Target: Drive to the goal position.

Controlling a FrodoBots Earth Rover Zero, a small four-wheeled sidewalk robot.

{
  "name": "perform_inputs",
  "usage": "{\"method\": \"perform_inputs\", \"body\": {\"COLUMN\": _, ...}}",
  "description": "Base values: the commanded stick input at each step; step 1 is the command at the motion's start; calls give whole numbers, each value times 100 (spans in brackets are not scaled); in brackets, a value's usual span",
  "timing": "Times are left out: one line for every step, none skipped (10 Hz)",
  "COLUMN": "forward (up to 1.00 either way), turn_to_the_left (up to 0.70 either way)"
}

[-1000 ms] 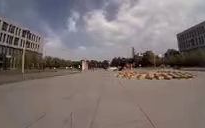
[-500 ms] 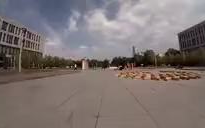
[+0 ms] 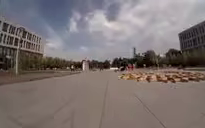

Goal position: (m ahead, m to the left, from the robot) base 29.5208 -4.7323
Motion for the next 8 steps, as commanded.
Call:
{"method": "perform_inputs", "body": {"forward": 100, "turn_to_the_left": -1}}
{"method": "perform_inputs", "body": {"forward": 100, "turn_to_the_left": -2}}
{"method": "perform_inputs", "body": {"forward": 100, "turn_to_the_left": -2}}
{"method": "perform_inputs", "body": {"forward": 100, "turn_to_the_left": -2}}
{"method": "perform_inputs", "body": {"forward": 100, "turn_to_the_left": -2}}
{"method": "perform_inputs", "body": {"forward": 100, "turn_to_the_left": -2}}
{"method": "perform_inputs", "body": {"forward": 100, "turn_to_the_left": -2}}
{"method": "perform_inputs", "body": {"forward": 100, "turn_to_the_left": -2}}
